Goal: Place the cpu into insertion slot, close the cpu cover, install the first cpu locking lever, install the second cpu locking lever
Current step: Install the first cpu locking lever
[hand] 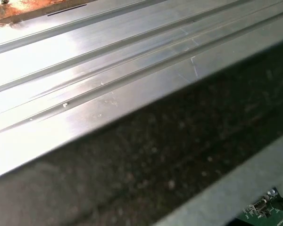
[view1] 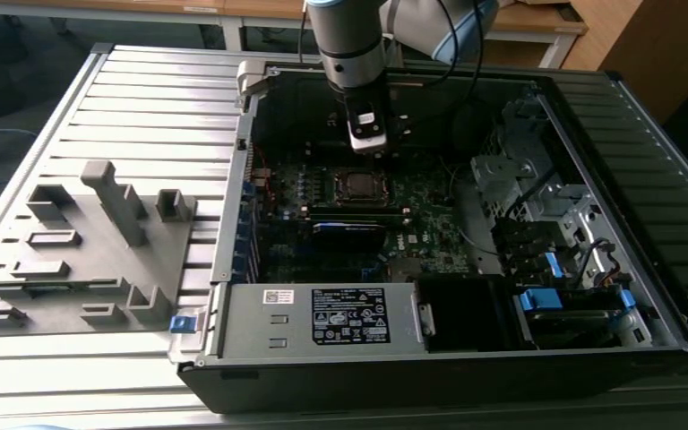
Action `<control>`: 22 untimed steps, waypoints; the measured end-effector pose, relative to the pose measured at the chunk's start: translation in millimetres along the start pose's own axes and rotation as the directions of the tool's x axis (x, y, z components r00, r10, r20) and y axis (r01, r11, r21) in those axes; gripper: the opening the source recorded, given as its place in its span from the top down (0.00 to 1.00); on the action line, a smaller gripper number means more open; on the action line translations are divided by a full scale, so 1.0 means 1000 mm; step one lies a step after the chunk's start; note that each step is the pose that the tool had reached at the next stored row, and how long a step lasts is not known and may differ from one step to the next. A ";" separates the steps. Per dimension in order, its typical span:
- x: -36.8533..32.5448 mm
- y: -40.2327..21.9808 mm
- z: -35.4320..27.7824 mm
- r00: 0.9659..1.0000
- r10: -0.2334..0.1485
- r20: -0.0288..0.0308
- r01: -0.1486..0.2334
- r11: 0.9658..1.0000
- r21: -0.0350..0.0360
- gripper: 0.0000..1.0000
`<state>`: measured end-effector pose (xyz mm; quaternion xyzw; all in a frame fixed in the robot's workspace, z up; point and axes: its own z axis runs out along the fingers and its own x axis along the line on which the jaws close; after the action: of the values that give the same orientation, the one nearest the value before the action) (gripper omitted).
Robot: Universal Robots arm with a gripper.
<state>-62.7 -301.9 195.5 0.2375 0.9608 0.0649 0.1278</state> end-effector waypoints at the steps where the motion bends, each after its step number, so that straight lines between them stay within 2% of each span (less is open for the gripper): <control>1: 0.0000 0.0000 -0.0001 1.000 0.000 0.000 0.000 1.000 0.000 0.89; 15: 0.0024 0.0007 -0.0006 1.000 0.000 0.000 0.000 1.000 0.000 0.89; 19: 0.0032 0.0006 -0.0008 1.000 0.001 -0.002 -0.001 1.000 -0.003 0.89; 22: 0.0035 0.0006 -0.0009 1.000 0.003 -0.005 -0.003 1.000 -0.009 0.89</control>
<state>-65.6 -299.8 195.7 0.2384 0.9604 0.0701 0.1263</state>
